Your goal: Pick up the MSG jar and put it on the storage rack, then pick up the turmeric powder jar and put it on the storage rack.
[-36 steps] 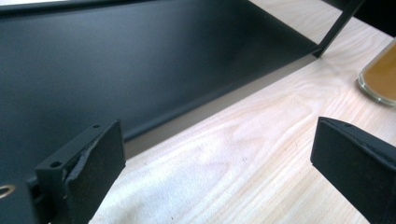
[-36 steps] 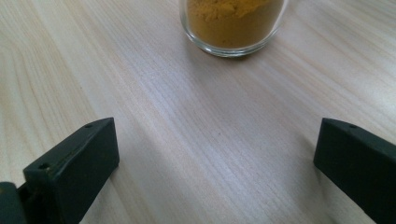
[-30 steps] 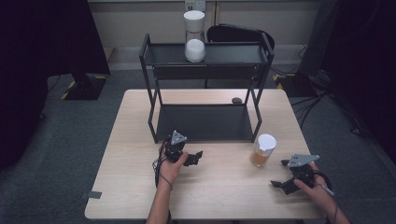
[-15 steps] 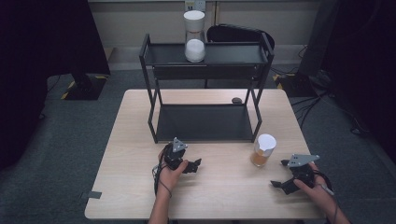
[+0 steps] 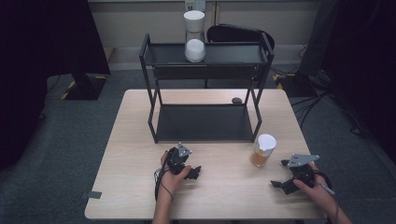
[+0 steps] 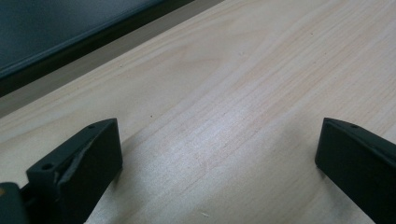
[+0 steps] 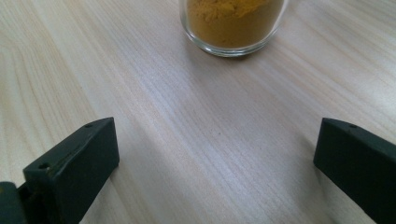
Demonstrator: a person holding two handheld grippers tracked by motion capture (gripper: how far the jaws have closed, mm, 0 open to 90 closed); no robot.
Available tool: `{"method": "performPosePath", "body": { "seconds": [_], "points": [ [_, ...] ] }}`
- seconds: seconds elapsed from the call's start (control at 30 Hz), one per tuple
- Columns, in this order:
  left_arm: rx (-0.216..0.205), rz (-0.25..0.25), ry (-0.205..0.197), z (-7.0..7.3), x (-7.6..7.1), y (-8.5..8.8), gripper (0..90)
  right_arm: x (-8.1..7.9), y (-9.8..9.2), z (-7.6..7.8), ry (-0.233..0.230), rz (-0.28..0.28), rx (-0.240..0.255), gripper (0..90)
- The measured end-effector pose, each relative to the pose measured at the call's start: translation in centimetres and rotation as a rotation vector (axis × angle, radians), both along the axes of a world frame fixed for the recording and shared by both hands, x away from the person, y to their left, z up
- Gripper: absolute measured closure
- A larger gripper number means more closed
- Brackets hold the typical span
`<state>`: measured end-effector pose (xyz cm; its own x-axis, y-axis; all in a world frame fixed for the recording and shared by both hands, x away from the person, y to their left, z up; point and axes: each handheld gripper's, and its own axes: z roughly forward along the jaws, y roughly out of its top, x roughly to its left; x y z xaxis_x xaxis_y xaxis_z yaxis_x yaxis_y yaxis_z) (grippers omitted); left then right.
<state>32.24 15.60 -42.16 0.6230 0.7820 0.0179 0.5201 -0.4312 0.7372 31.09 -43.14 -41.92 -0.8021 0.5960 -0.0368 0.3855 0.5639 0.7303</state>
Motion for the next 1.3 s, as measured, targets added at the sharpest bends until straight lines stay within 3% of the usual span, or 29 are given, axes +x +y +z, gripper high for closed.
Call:
{"method": "performPosePath", "body": {
  "seconds": [0.47, 1.17, 1.3],
  "points": [
    [0.0, 0.001, 0.0, 0.0, 0.0, 0.0, 0.0, 0.8, 0.5, 1.1, 0.019, -0.028, -0.015, 1.6],
    [0.0, 0.001, 0.0, 0.0, 0.0, 0.0, 0.0, 3.3, 3.6, 3.0, -0.024, -0.044, 0.032, 1.4],
    [0.0, 0.001, 0.0, 0.0, 0.0, 0.0, 0.0, 3.9, 3.6, 2.8, -0.022, -0.037, 0.081, 5.4]
  ]
}}
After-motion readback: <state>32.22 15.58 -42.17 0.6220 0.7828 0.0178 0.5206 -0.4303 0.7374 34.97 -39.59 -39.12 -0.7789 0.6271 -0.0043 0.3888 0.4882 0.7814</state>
